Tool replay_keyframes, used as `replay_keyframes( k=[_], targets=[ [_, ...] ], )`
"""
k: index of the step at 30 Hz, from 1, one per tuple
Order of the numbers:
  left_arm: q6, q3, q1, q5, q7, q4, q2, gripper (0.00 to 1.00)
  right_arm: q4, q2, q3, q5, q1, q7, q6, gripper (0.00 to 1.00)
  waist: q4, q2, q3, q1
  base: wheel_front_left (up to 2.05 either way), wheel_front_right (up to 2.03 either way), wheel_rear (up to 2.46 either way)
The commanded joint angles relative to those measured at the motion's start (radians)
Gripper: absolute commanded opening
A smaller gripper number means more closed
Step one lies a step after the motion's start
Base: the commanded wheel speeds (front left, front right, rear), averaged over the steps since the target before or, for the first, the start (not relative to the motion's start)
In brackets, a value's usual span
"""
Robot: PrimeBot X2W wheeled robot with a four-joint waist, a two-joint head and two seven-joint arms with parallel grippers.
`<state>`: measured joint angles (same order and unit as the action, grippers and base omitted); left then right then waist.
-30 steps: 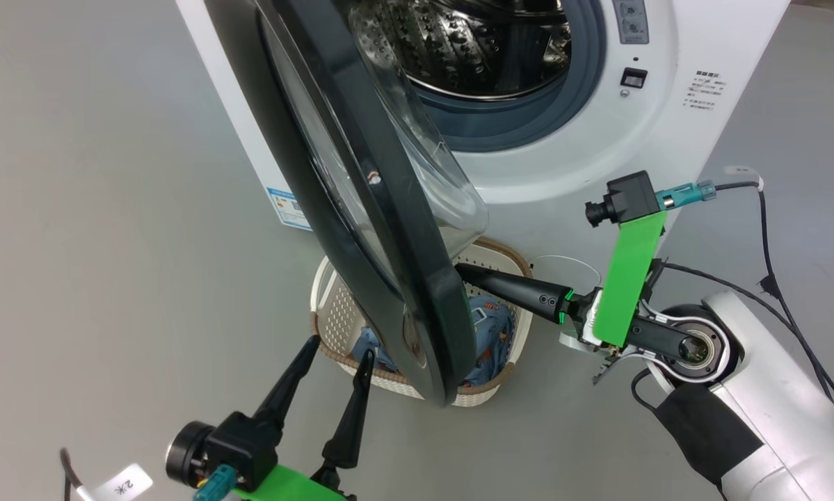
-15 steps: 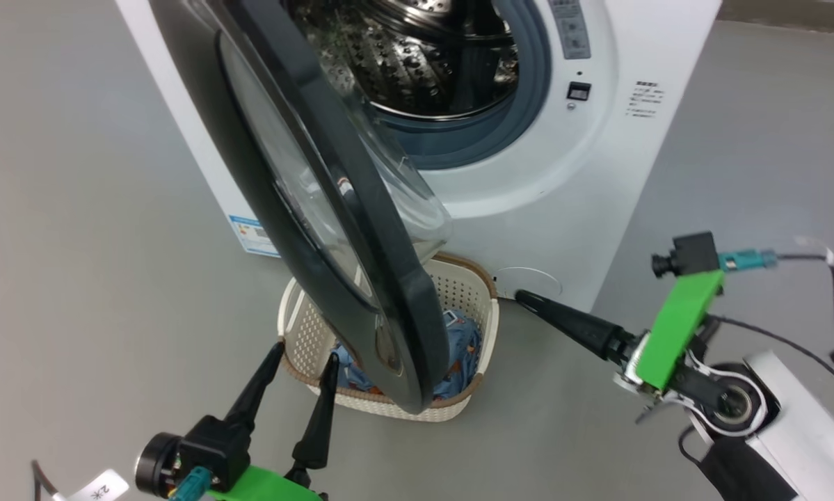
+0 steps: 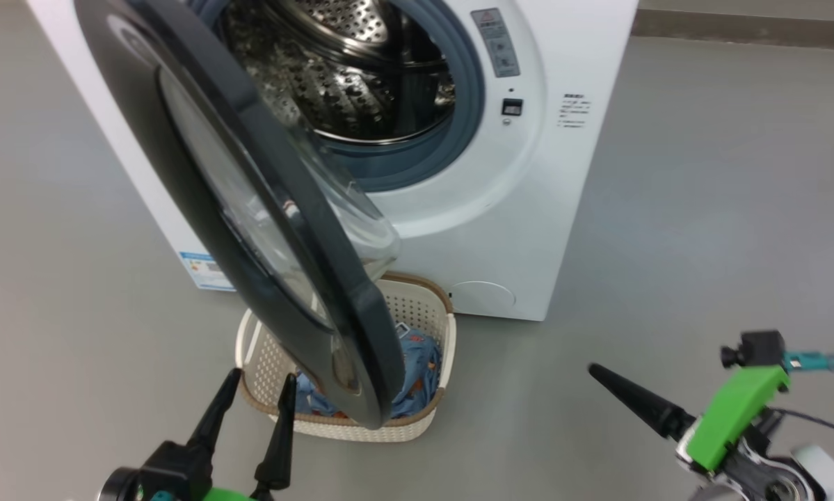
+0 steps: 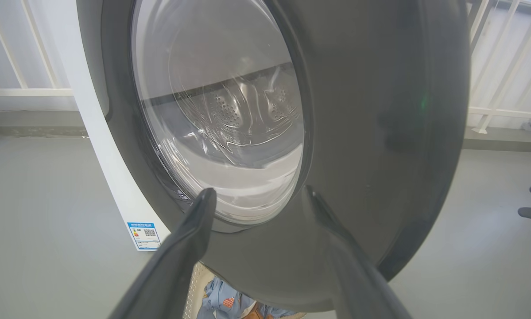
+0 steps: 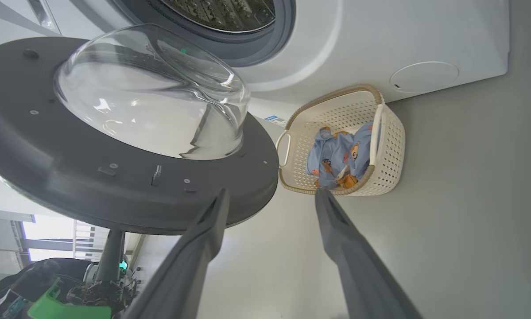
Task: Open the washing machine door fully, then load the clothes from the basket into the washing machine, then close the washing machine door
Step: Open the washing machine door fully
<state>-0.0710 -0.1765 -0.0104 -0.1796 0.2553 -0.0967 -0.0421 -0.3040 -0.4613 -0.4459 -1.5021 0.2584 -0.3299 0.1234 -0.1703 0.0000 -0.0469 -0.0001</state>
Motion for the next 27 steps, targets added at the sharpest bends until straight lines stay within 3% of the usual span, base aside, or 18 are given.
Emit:
replay_keyframes(
  k=[1,11,15,23,27],
  targets=[
    [-0.003,0.045,-0.006,0.013,0.006,0.028,-0.008,1.00,0.021,-0.032,-0.013,0.015,-0.026,0.030,0.007,1.00,0.021,0.0000,0.006,0.0001,0.00,0.00,0.00],
    [-0.011,0.084,0.011,0.017,0.006,0.026,-0.008,1.00,-0.037,-0.115,-0.041,0.085,-0.119,0.221,0.007,1.00,0.054,0.0000,0.011,0.0001,0.00,0.00,0.00],
    [-0.011,0.093,0.014,0.016,0.006,0.024,-0.008,1.00,-0.084,-0.163,-0.099,0.174,-0.133,0.312,0.007,1.00,0.065,0.0000,0.012,0.0001,0.00,0.00,0.00],
    [-0.007,0.096,0.014,0.012,0.006,0.024,-0.008,1.00,-0.158,-0.173,-0.175,0.233,-0.123,0.506,0.007,1.00,0.076,0.0000,0.013,0.0001,0.00,0.00,0.00],
    [-0.006,0.096,0.014,0.011,0.006,0.024,-0.008,1.00,-0.173,-0.182,-0.197,0.319,-0.111,0.583,0.007,1.00,0.073,0.0000,0.011,0.0001,0.00,0.00,0.00]
  ],
)
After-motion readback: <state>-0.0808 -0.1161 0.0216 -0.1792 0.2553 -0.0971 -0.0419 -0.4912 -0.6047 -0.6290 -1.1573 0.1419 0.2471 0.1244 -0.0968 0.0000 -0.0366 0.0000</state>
